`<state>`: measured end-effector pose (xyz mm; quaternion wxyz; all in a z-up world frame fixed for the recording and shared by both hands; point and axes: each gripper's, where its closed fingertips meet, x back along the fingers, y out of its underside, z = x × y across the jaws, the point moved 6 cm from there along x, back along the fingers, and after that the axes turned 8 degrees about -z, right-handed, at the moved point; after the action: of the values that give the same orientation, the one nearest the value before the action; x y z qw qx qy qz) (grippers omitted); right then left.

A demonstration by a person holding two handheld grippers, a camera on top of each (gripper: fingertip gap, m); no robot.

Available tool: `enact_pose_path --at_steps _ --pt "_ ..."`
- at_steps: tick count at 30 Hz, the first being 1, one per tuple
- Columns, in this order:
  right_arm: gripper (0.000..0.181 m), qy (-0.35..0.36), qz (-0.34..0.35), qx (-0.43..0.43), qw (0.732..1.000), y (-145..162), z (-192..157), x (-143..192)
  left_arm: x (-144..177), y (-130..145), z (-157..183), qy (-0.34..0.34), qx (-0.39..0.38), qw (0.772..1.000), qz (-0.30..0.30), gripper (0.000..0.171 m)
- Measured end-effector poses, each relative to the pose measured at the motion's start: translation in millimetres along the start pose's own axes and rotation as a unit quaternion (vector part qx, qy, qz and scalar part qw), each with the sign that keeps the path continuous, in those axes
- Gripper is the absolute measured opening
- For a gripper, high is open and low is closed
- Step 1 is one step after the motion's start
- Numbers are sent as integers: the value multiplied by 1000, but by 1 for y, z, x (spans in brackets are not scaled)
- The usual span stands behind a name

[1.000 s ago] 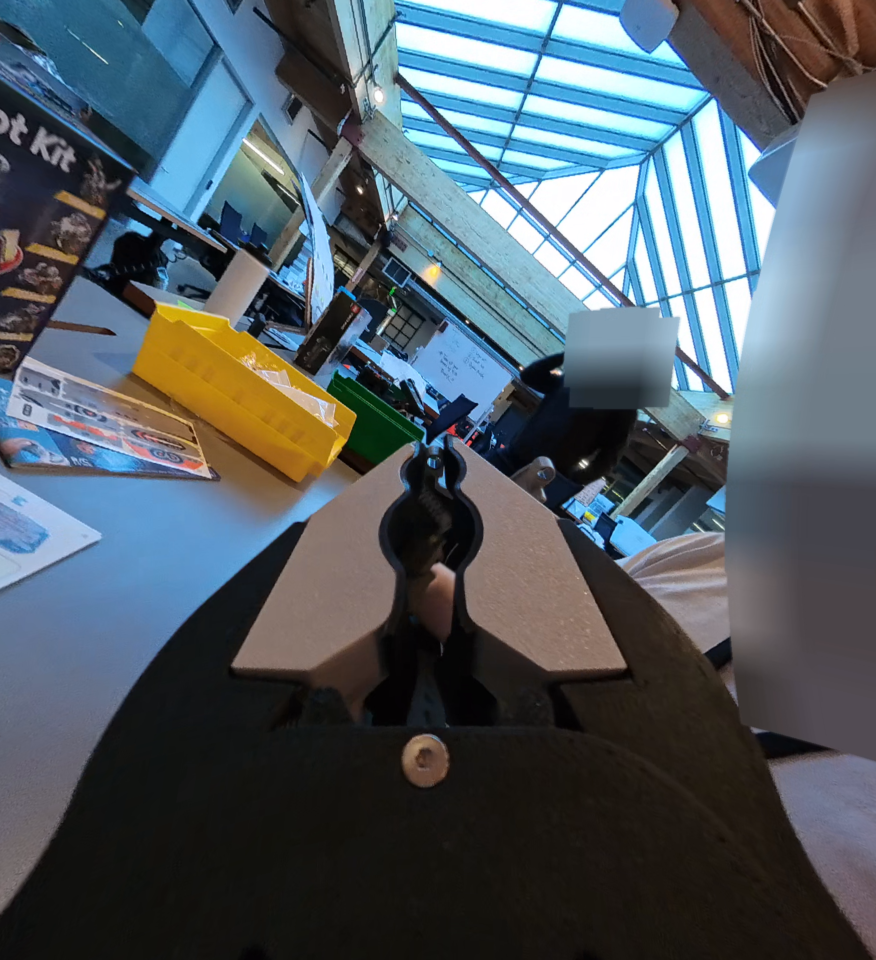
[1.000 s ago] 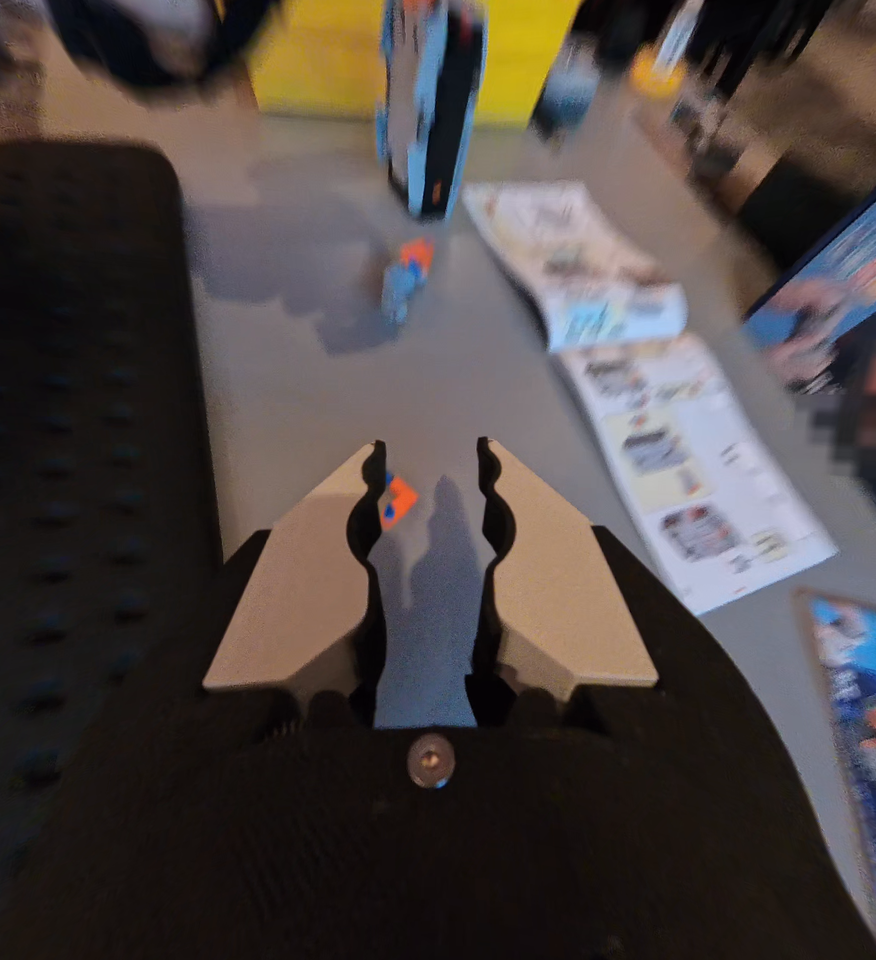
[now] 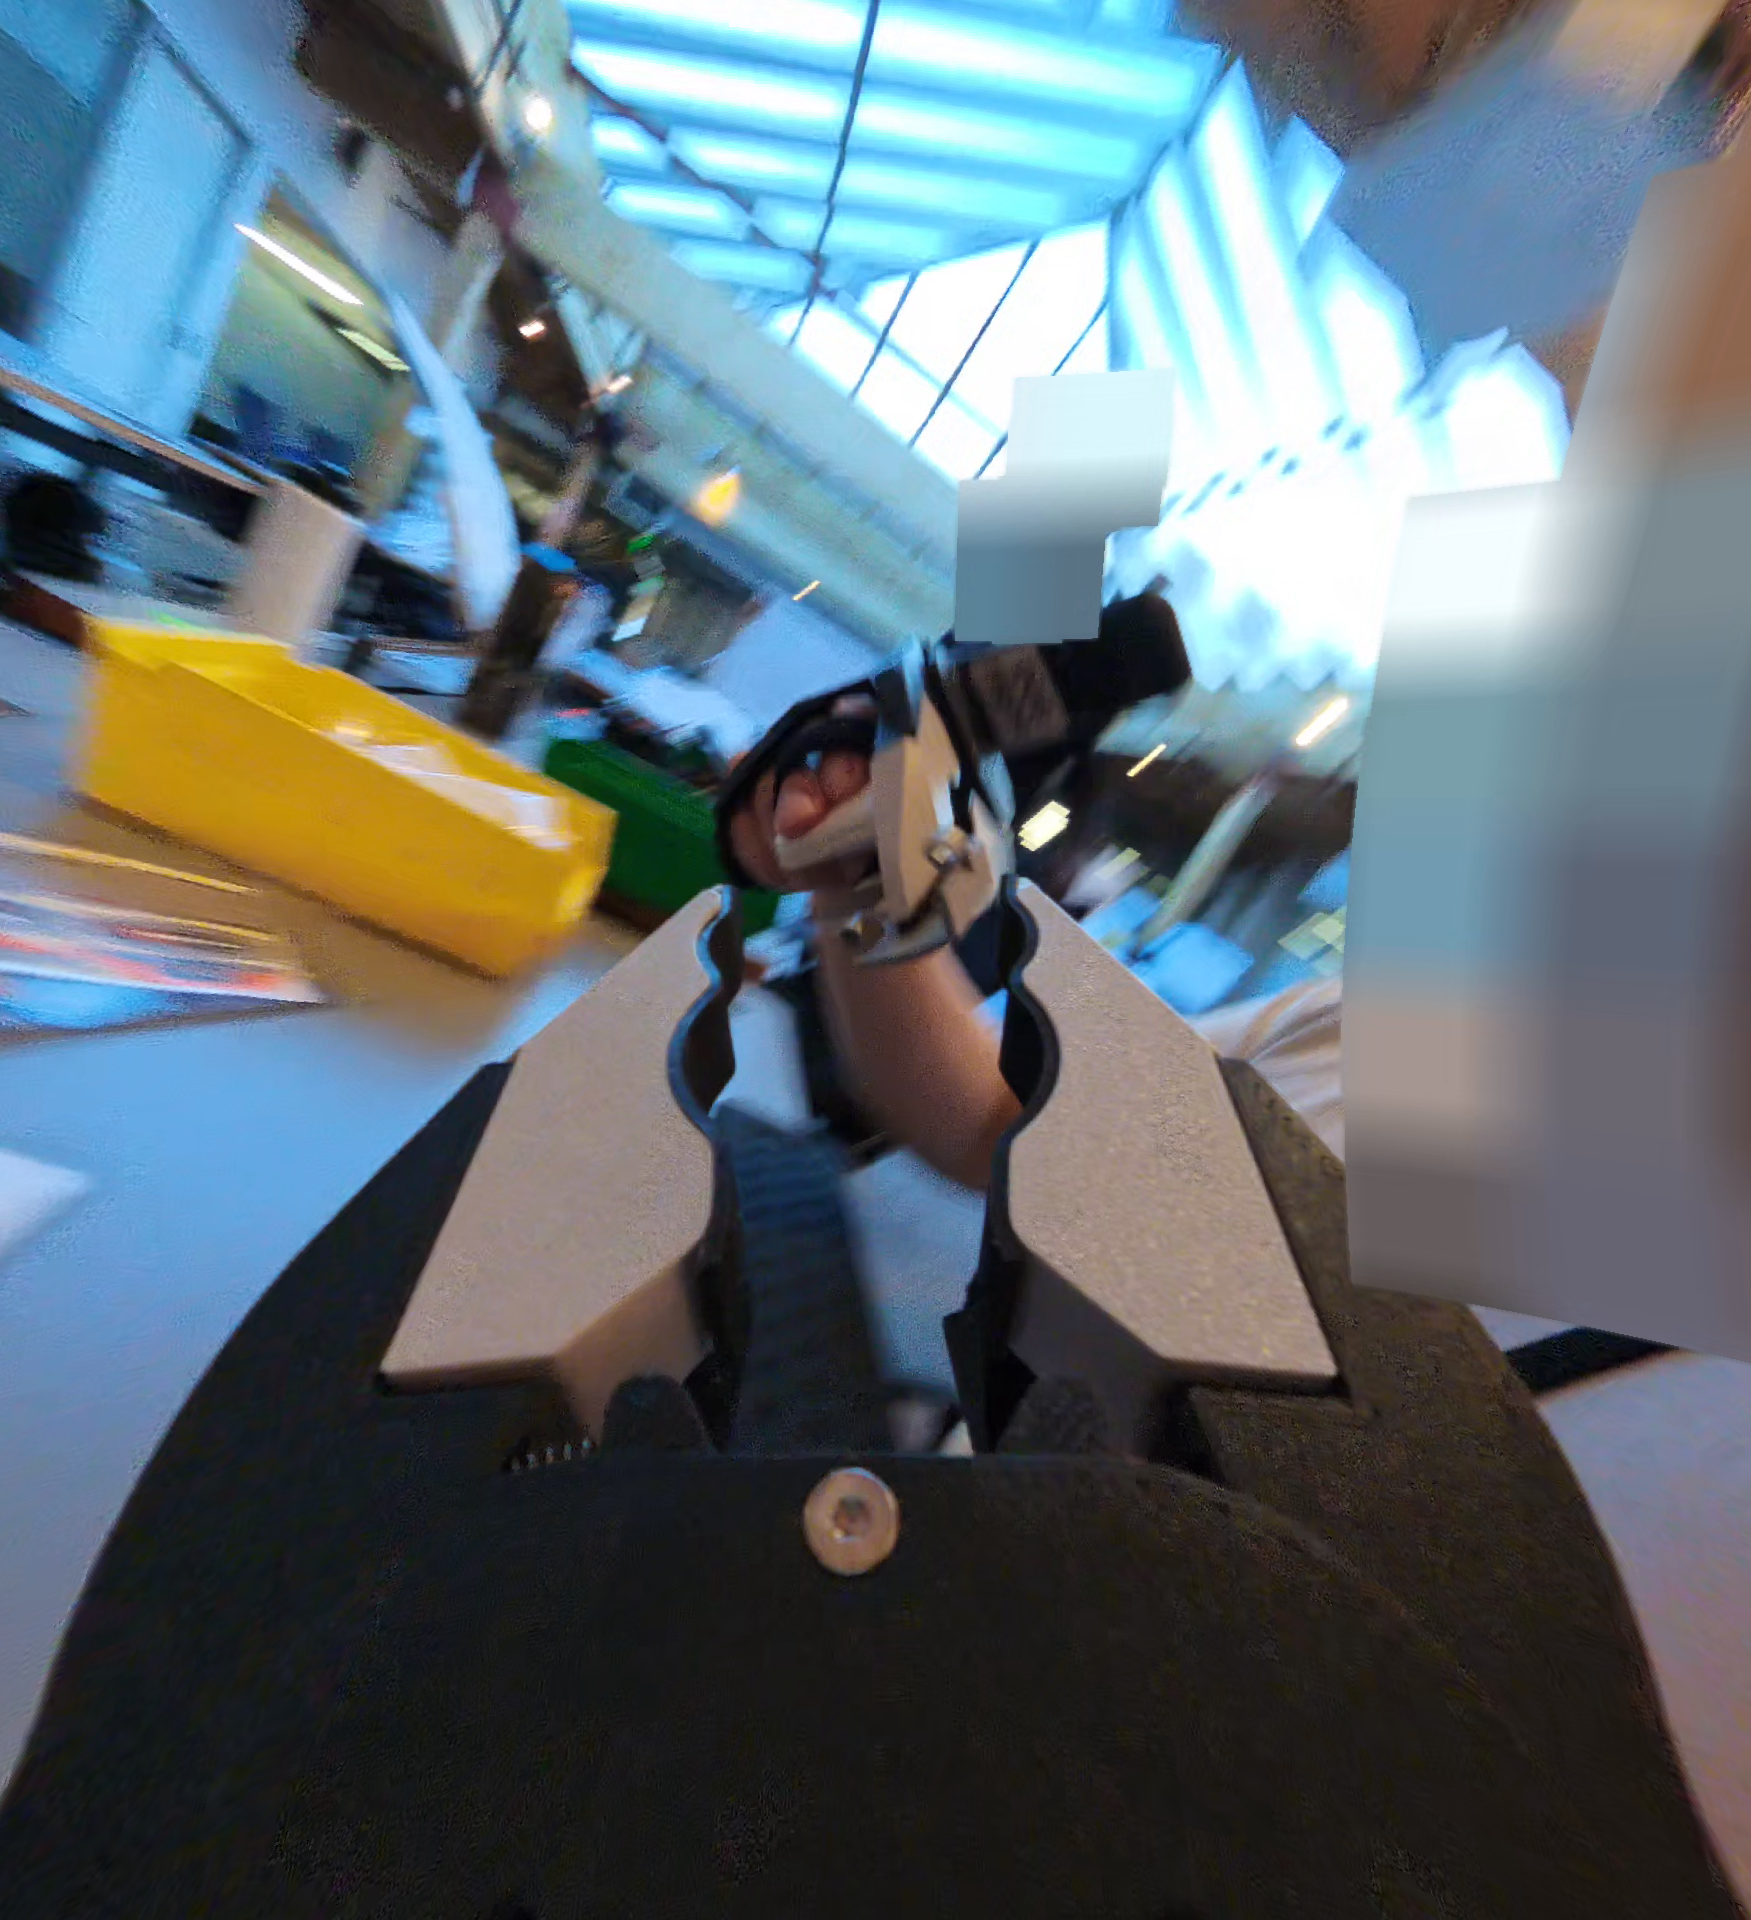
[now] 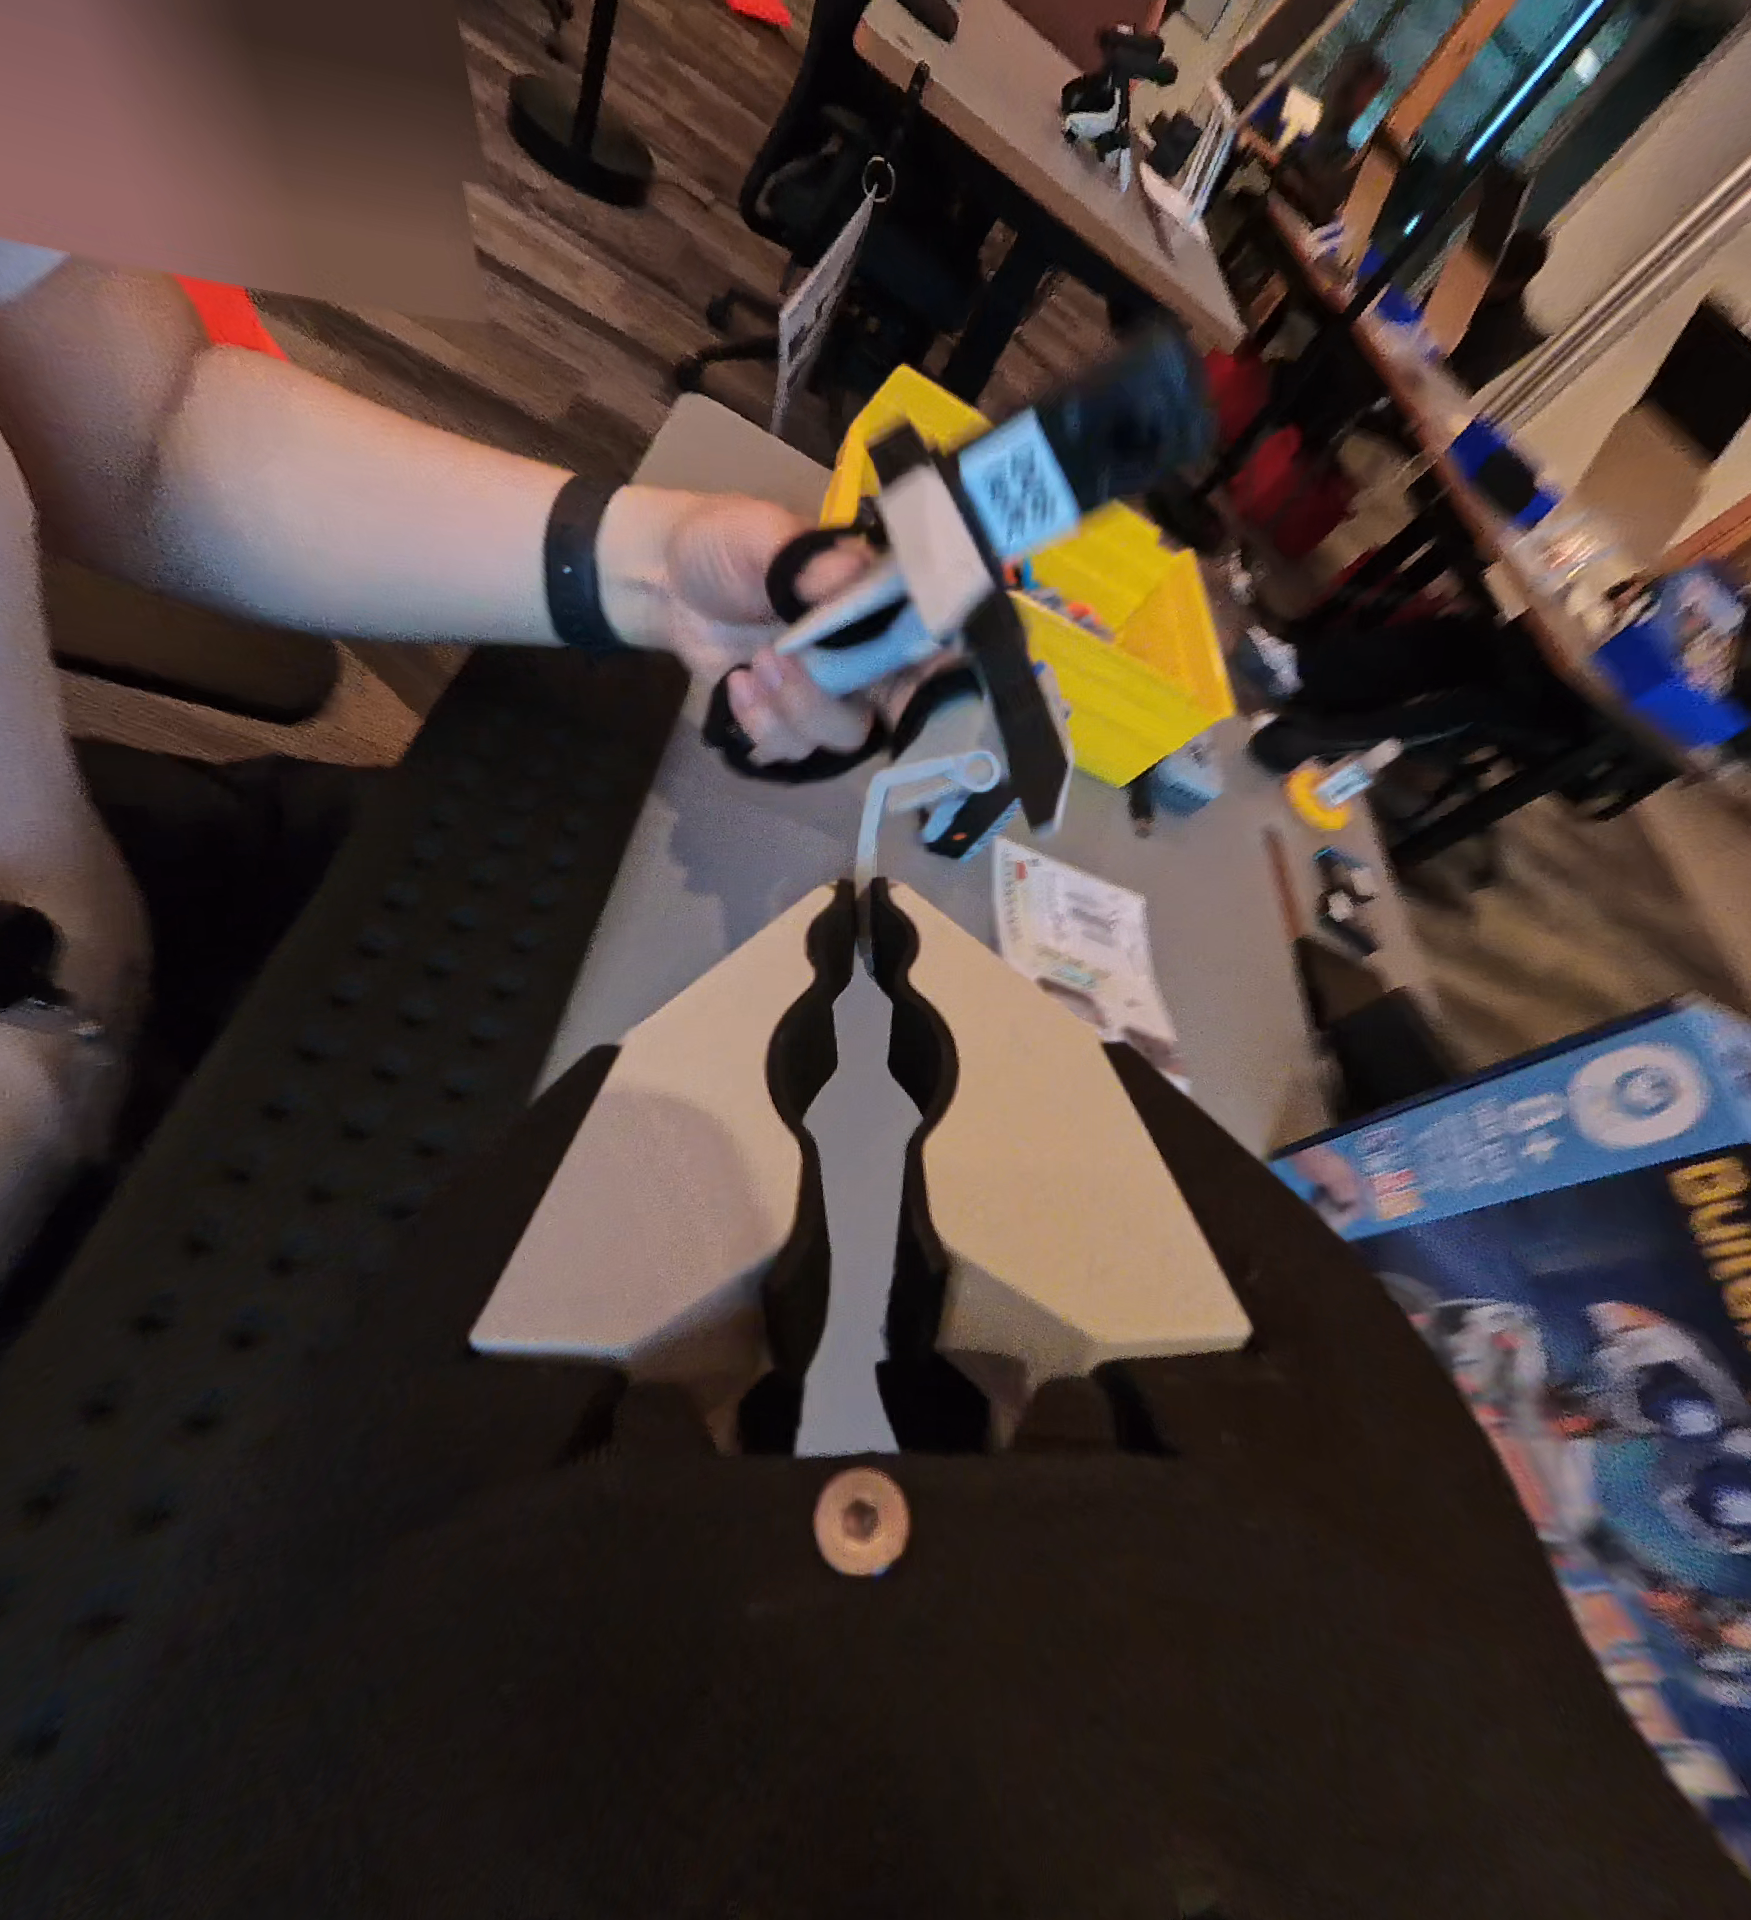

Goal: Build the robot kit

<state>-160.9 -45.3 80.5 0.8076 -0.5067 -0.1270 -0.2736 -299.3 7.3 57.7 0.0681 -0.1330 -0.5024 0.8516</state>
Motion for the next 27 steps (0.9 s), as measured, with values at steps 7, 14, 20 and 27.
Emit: enact_pose_path --at_steps 7,14,20,27 --pt "2 -143 -78 -127 978 32 21 1 -54 -4 24 -140 -296 894 -306 47" --pt "2 -164 -164 -109 967 35 23 1 -82 -4 15 -187 -383 783 -454 36" --pt "2 -157 -178 -95 967 29 24 2 -88 2 4 -180 -386 743 -515 2" --pt "29 34 -23 9 999 5 26 31 -72 -13 14 -106 -301 827 -462 1"
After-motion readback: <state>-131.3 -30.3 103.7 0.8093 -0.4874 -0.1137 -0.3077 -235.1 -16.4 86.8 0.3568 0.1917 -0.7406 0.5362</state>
